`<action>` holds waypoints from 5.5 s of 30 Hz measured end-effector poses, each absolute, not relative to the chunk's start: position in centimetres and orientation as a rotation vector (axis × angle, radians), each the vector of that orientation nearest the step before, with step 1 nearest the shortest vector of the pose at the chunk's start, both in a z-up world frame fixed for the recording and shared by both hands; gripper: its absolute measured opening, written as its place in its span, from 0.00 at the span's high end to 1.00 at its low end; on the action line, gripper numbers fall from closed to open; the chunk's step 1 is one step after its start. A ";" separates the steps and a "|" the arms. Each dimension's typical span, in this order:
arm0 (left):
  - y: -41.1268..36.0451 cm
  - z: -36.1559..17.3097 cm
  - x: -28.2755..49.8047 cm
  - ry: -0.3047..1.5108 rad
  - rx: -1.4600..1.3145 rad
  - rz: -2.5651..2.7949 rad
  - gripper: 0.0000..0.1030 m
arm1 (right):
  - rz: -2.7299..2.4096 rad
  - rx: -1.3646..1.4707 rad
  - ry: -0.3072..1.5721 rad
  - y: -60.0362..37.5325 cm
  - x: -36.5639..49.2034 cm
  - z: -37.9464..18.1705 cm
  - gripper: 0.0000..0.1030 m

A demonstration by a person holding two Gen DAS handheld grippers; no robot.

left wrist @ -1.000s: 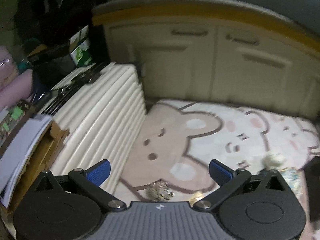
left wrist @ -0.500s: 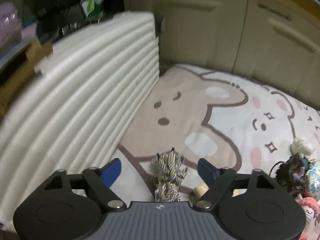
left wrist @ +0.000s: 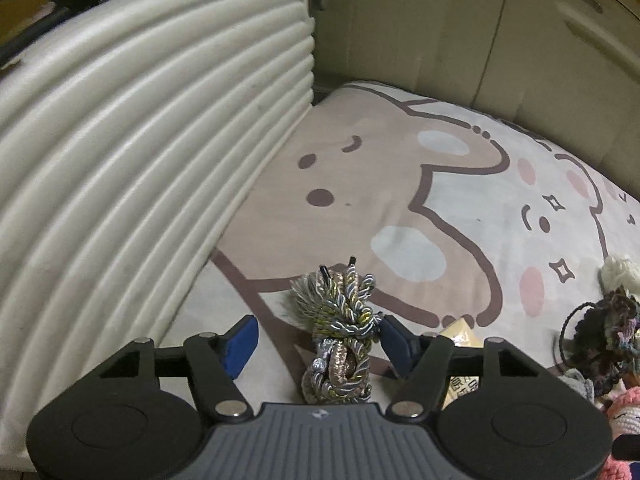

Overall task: Organize objects
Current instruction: 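Grasp the twisted rope knot with the left tool while the right tool grasps the pink bunny, then lift the rope knot with the left tool while the right tool carries the bunny to the box, then lower the rope knot into the box with the left tool while the right tool places the bunny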

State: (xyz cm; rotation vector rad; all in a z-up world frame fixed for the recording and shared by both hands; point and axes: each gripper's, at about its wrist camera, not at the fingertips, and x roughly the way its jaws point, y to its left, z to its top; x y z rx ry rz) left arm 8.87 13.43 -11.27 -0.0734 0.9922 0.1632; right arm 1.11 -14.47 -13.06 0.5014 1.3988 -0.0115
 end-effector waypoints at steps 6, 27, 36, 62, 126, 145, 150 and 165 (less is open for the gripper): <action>13.0 -12.2 9.5 1.031 -0.093 0.125 0.40 | -0.014 0.514 1.424 -14.6 1.8 -14.0 0.48; 13.1 -10.9 9.1 1.090 -0.123 0.134 0.62 | 0.078 0.342 1.371 -14.4 1.8 -11.8 0.72; 11.9 -7.1 6.7 1.054 -0.120 0.091 0.62 | 0.114 0.305 1.269 -15.1 0.6 -8.9 0.72; 5.9 1.1 1.0 0.955 0.024 -0.034 0.62 | 0.137 0.133 1.008 -16.0 -3.2 -1.6 0.72; -19.0 2.2 -0.4 0.903 0.123 -0.461 0.62 | -0.024 0.014 0.839 -34.7 -3.2 3.0 0.72; -22.8 -4.8 2.9 1.062 -0.105 -0.620 0.62 | -0.054 0.043 0.949 -38.6 0.2 -3.0 0.72; -23.7 -6.8 3.2 1.112 -0.112 -0.606 0.62 | -0.051 0.071 0.977 -39.2 0.8 -4.7 0.72; -24.2 -10.0 2.9 1.120 0.022 -0.594 0.58 | 0.004 0.102 1.083 -38.3 2.5 -10.7 0.72</action>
